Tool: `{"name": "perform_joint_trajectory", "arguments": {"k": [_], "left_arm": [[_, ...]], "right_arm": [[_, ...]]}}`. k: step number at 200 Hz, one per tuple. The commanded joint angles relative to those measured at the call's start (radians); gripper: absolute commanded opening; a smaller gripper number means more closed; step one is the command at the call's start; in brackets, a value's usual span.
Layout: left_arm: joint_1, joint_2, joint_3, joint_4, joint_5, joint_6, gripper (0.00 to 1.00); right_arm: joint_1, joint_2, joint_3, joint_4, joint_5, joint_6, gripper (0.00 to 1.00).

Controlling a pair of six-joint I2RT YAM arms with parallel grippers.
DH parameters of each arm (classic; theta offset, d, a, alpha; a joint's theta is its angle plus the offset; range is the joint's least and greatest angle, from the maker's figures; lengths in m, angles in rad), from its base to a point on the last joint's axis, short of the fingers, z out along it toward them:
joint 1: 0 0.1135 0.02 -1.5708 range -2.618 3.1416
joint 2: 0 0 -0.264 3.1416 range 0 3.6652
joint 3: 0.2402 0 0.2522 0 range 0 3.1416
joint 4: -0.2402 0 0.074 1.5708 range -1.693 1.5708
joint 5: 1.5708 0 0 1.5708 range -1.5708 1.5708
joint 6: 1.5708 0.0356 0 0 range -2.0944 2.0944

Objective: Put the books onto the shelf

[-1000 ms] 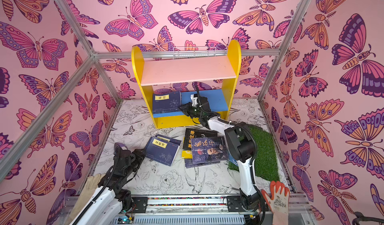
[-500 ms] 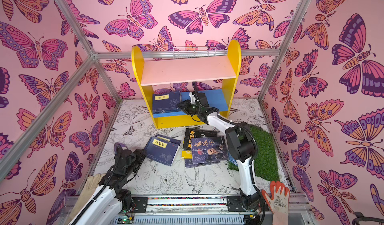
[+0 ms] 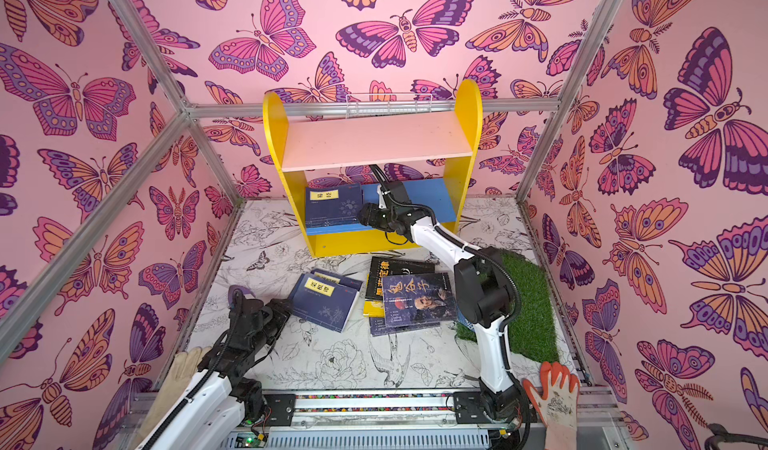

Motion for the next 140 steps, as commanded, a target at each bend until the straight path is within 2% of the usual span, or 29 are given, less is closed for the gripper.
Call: {"name": "perform_joint_trajectory", "arguments": {"k": [1, 34, 62, 82, 101, 140], "left_arm": [[0.005, 0.000, -0.017, 0.003, 0.013, 0.005, 0.62], [0.005, 0.013, 0.005, 0.006, 0.014, 0.061, 0.64], [0.005, 0.077, 0.061, 0.006, 0.020, 0.154, 0.65], [0.007, 0.176, 0.135, 0.005, 0.030, 0.224, 0.65], [0.018, 0.300, 0.199, 0.007, 0.055, 0.282, 0.66], [0.028, 0.553, 0.337, 0.005, 0.080, 0.389, 0.66]], "right_arm": [[0.004, -0.075, 0.020, -0.118, 0.089, -0.140, 0.63], [0.017, -0.182, -0.130, -0.070, -0.031, -0.229, 0.61], [0.082, -0.287, -0.295, -0.127, -0.119, -0.349, 0.61], [0.159, -0.337, -0.429, -0.146, -0.178, -0.412, 0.61], [0.226, -0.344, -0.527, -0.137, -0.202, -0.415, 0.61], [0.276, -0.248, -0.541, -0.170, -0.280, -0.404, 0.61]]}}
